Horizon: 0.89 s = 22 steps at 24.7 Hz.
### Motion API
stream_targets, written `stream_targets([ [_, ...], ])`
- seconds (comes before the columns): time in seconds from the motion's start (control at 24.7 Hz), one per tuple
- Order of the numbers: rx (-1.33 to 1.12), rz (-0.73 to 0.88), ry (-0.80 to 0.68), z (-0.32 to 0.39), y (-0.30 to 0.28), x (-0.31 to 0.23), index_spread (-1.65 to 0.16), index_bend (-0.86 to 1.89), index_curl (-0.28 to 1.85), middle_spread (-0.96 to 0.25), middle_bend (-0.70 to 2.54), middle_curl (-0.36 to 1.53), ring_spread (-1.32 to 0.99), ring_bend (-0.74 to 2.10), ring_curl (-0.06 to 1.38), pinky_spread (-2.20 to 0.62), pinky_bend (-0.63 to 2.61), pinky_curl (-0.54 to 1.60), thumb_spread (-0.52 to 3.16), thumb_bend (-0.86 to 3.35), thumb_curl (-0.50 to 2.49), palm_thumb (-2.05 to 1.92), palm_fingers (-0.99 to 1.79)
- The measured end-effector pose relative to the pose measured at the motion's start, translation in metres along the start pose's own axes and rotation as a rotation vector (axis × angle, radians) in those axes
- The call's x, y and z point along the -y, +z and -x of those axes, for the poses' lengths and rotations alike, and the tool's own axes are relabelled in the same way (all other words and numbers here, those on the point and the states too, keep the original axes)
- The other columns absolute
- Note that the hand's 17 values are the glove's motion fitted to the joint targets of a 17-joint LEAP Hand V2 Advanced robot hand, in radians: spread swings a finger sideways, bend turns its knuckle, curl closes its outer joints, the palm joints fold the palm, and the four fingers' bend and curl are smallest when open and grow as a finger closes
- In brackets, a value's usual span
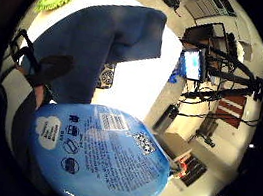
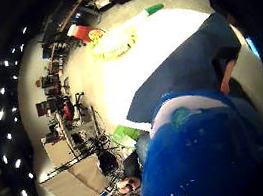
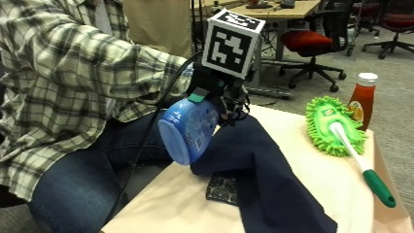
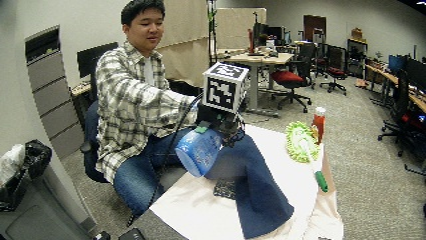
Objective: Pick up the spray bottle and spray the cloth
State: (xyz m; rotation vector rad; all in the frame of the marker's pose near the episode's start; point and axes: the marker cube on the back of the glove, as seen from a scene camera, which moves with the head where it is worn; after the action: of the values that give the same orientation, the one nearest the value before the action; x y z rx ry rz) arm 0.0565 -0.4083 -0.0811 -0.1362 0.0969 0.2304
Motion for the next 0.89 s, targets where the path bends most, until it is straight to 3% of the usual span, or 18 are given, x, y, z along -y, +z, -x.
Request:
stream_targets([
  [0.49,-0.219,0.053,0.026,0.024,0.019,0.010,-0.28,0.43,0.60,-0.15,0.66,0.52,-0.23,0.67,0.48,-0.18,0.33,0.39,-0.13,-0.03,0.71,1.05,1.36],
  [0.89,-0.246,0.053,-0.009,0.027,0.022,0.009,-0.27,0.42,0.61,-0.15,0.66,0.52,-0.23,0.67,0.48,-0.18,0.33,0.39,-0.13,-0.02,0.71,1.05,1.36],
])
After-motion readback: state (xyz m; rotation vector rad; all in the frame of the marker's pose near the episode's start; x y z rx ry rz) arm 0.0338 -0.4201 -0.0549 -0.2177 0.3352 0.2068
